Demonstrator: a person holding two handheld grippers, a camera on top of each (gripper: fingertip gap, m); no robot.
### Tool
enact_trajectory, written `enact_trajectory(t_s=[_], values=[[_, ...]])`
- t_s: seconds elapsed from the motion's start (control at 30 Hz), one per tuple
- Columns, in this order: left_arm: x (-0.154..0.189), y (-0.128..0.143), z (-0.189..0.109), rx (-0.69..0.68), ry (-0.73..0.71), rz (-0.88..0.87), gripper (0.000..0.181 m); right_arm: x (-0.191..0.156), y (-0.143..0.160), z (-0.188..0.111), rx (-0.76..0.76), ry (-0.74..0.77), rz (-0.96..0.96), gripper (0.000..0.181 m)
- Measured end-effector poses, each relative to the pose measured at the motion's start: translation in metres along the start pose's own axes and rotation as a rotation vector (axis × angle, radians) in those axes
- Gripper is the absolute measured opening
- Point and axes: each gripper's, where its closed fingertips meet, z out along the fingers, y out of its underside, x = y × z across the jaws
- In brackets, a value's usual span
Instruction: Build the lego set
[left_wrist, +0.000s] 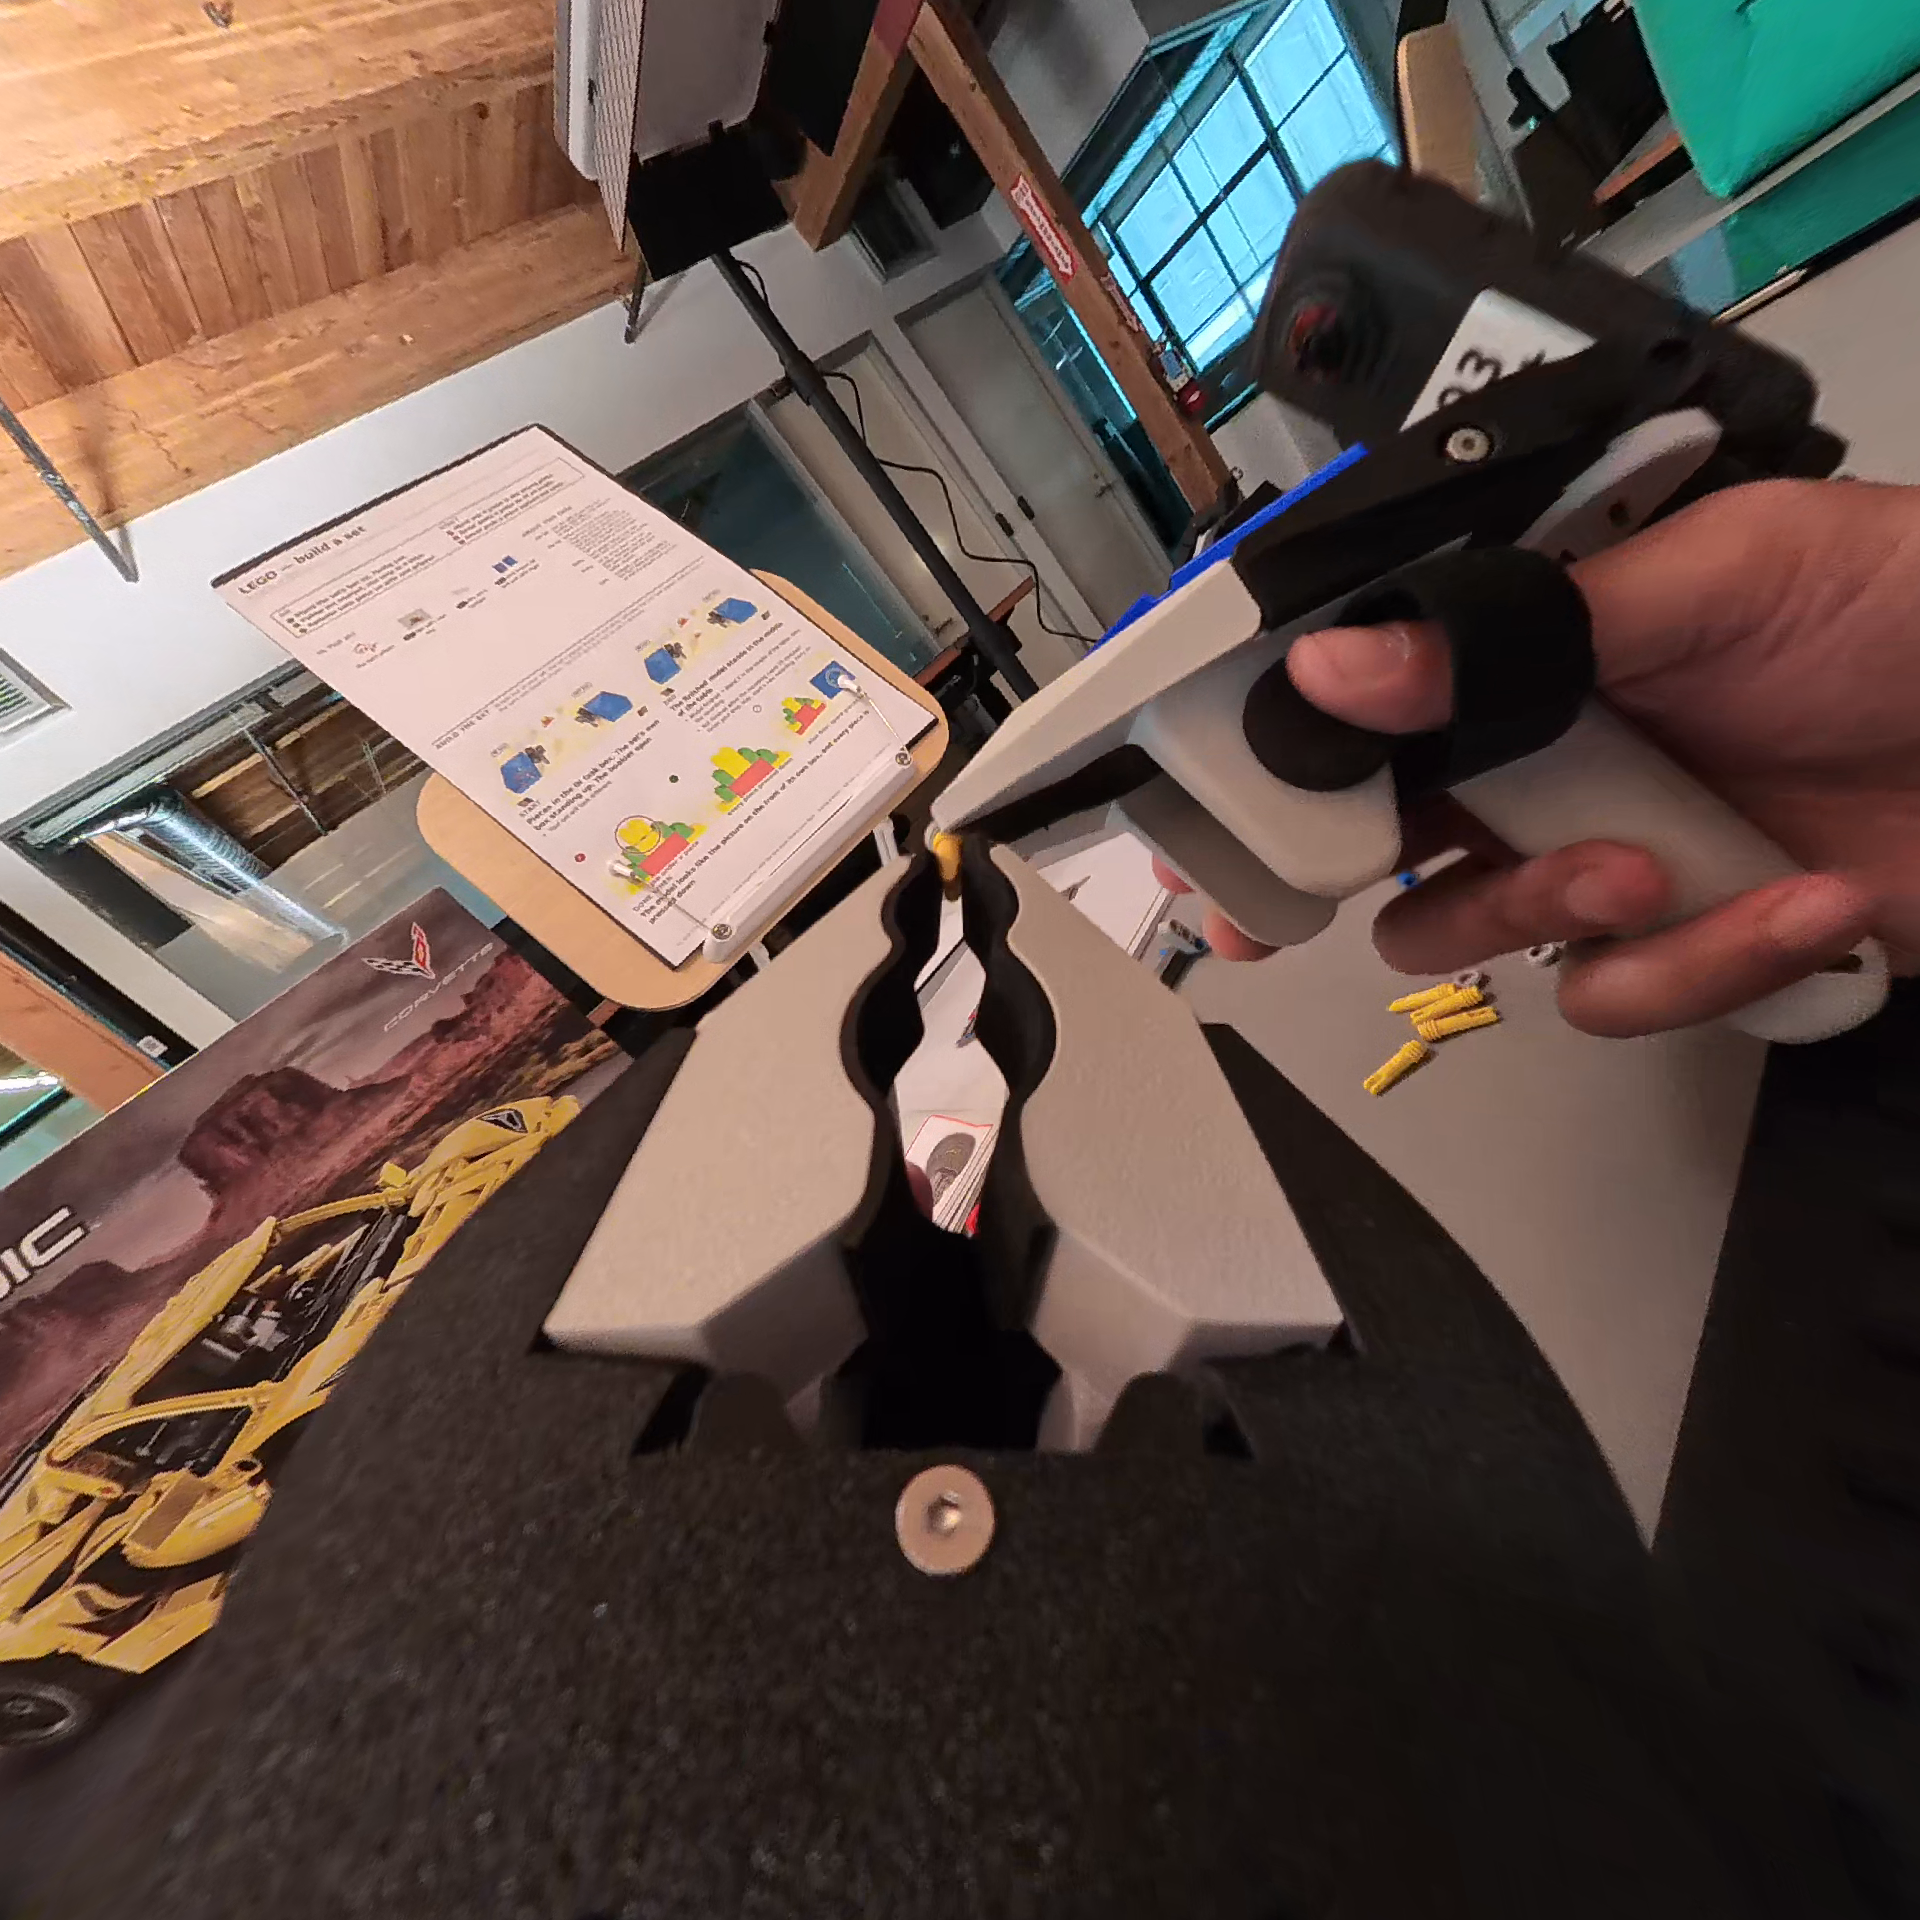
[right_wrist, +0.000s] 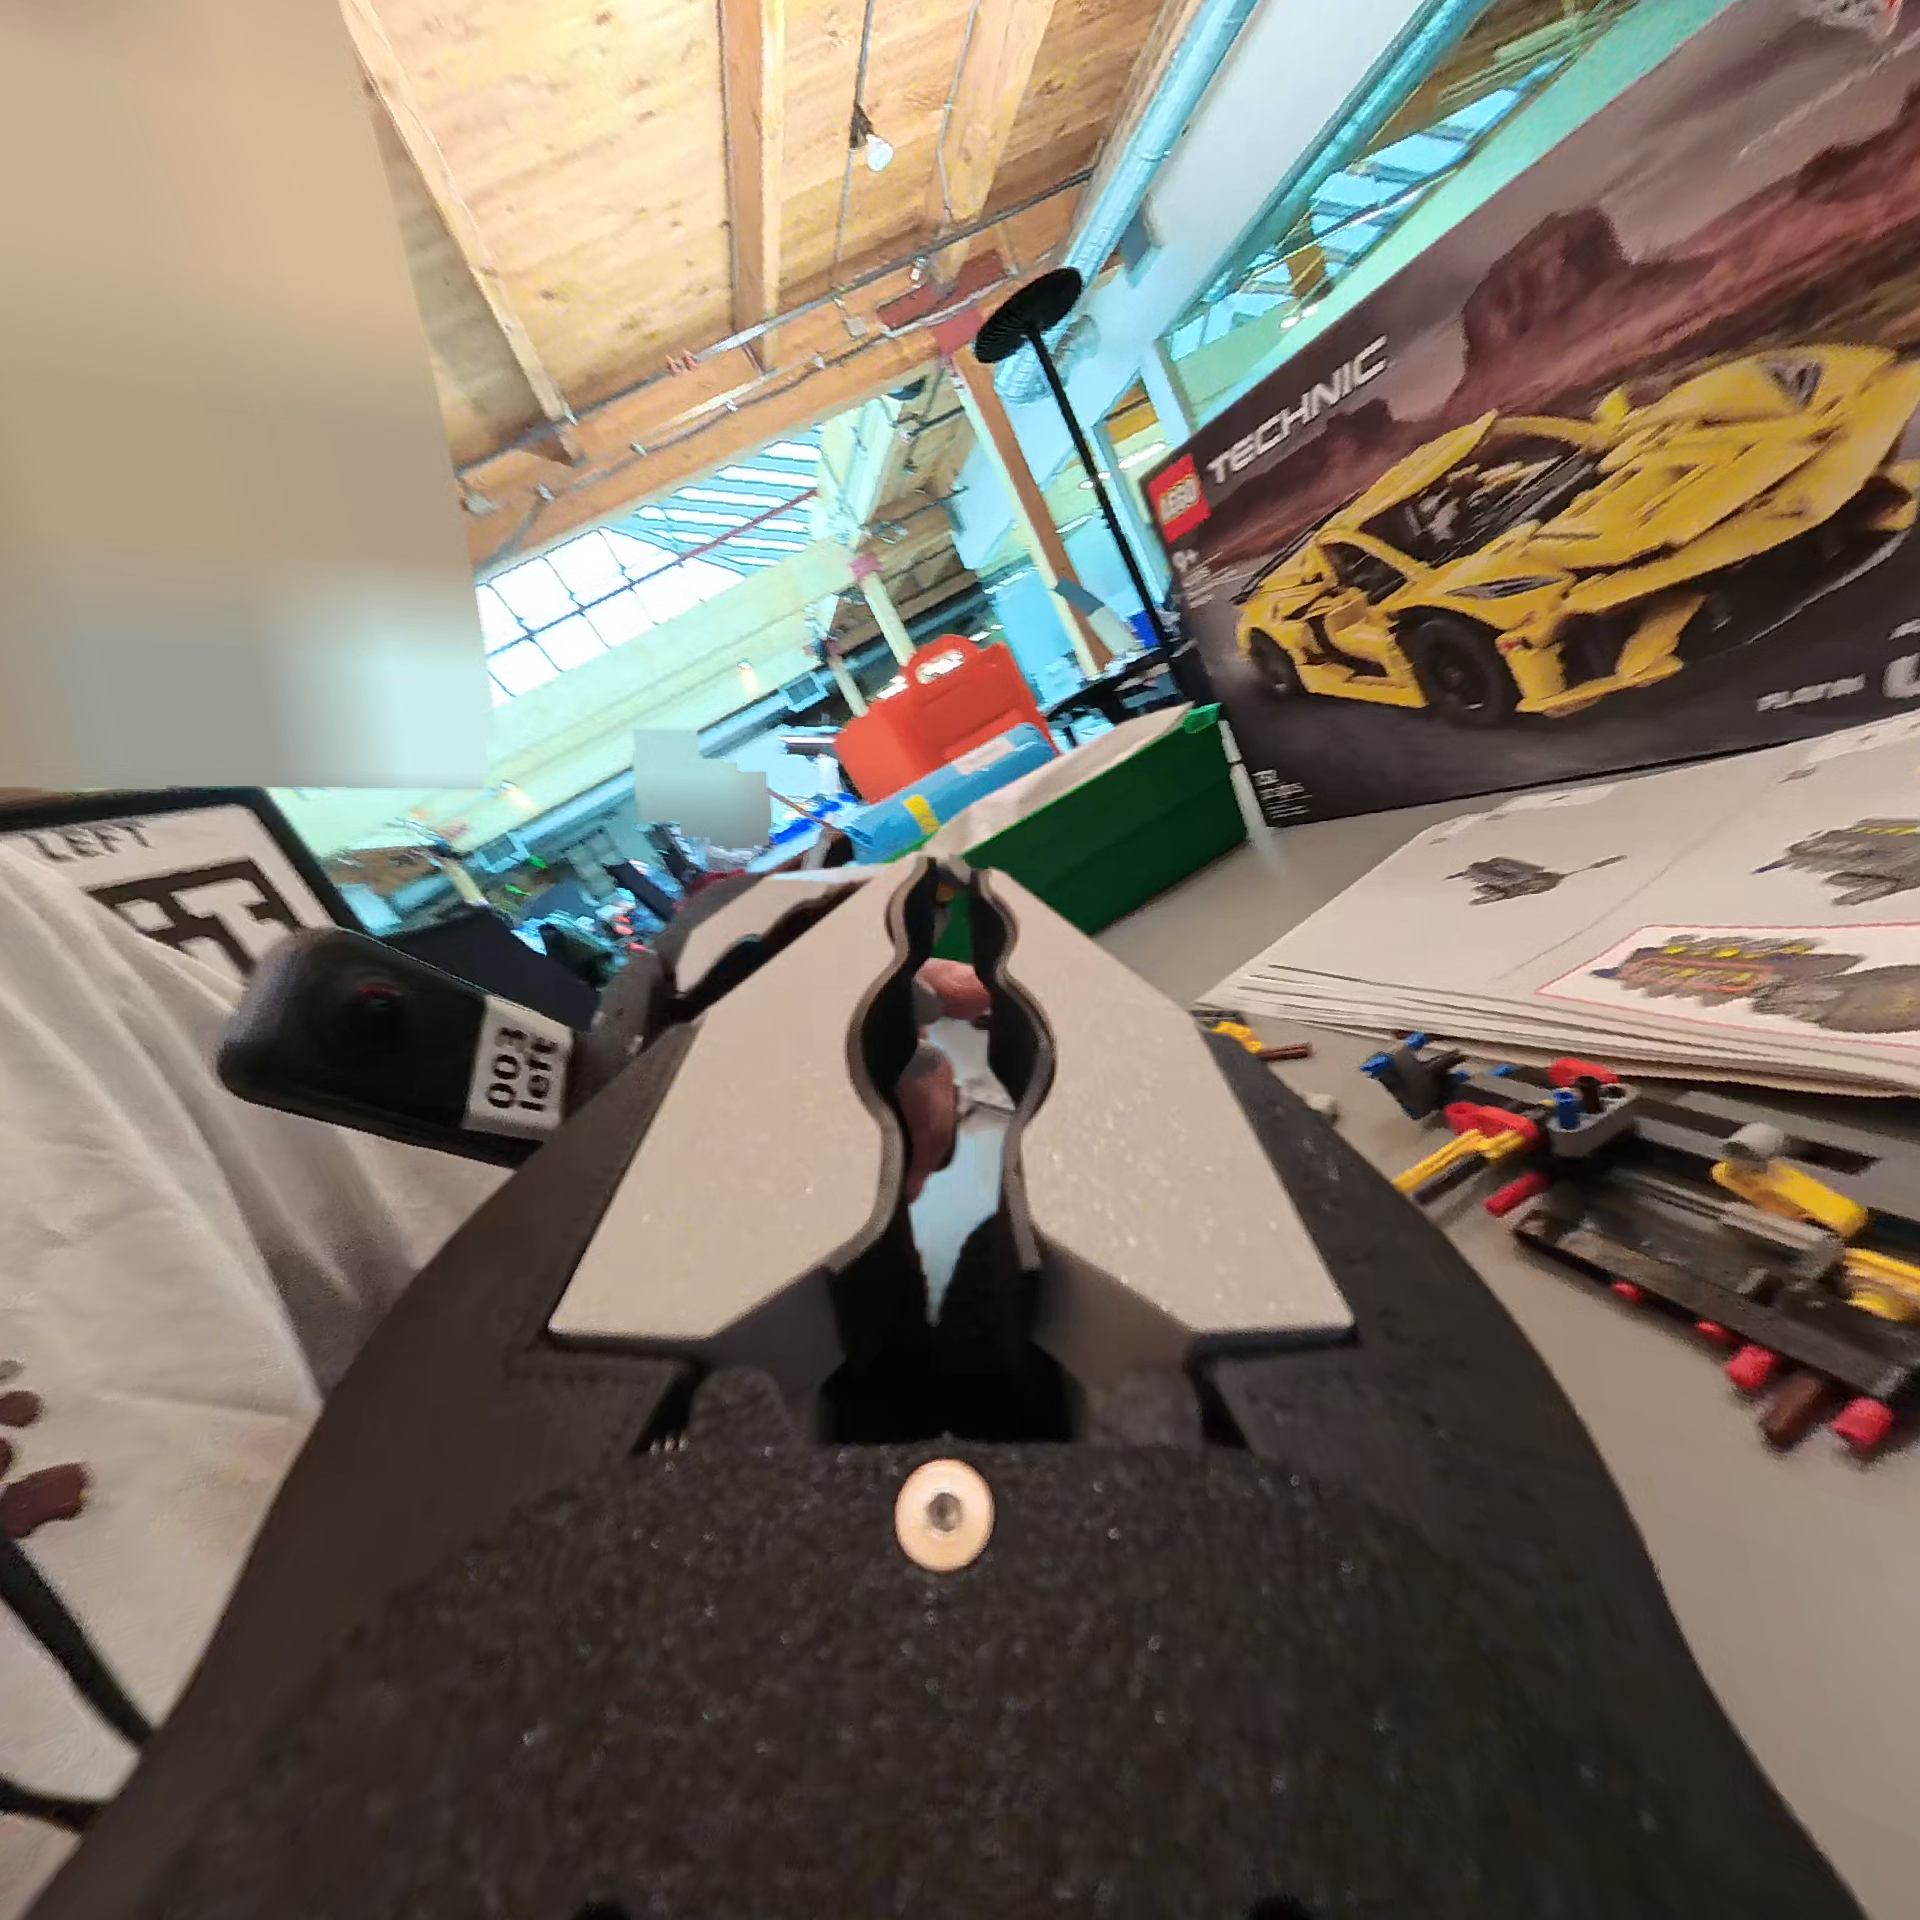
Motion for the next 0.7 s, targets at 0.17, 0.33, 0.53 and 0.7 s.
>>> enact_trajectory(t_s=[0.17,0.33,0.53,0.7], values=[[0.001,0.004,0.001,-0.019,0.016,-0.03,0.004,0.004,0.002,0.0,-0.036,0.131,-0.222,0.005],[0.002,0.005,0.001,-0.026,0.031,-0.055,0.004,0.006,0.002,-0.001,-0.062,0.219,-0.38,0.005],[0.007,0.014,0.004,-0.052,0.11,-0.174,0.003,0.012,0.004,-0.002,-0.154,0.343,-0.667,0.004],[0.016,0.024,0.006,-0.097,0.176,-0.213,0.003,0.008,0.014,-0.001,-0.221,0.387,-0.83,0.006]])
